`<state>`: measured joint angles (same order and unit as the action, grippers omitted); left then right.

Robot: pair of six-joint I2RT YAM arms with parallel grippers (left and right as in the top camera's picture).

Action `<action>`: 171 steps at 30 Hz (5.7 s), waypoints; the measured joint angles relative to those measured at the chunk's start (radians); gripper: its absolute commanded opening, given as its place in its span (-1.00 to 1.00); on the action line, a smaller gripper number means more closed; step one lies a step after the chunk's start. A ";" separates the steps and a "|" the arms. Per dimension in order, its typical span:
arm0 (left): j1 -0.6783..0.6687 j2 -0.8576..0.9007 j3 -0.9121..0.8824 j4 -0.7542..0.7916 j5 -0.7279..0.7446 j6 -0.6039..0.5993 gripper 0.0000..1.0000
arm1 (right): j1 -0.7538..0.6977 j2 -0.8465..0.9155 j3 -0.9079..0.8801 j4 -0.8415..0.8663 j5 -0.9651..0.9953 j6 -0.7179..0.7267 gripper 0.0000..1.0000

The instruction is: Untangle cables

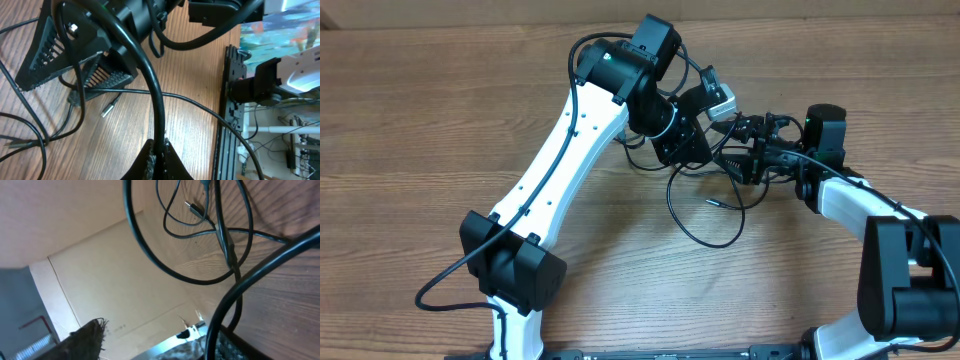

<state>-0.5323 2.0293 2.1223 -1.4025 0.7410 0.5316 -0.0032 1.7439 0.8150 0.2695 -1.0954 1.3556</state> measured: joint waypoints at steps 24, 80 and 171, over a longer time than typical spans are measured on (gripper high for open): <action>0.000 0.000 0.000 0.051 -0.108 -0.009 -0.92 | -0.001 0.000 0.000 0.000 -0.006 -0.100 0.68; 0.004 0.000 0.000 0.258 -0.300 -0.611 -0.92 | -0.001 0.000 0.000 0.048 0.117 -0.508 1.00; -0.009 0.002 0.000 0.139 -0.223 -0.352 0.99 | -0.562 -0.463 0.343 -0.485 1.196 -1.096 -0.92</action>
<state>-0.5415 2.0308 2.1220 -1.2633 0.5182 0.1791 -0.5652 1.2804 1.1580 -0.2153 0.1009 0.2596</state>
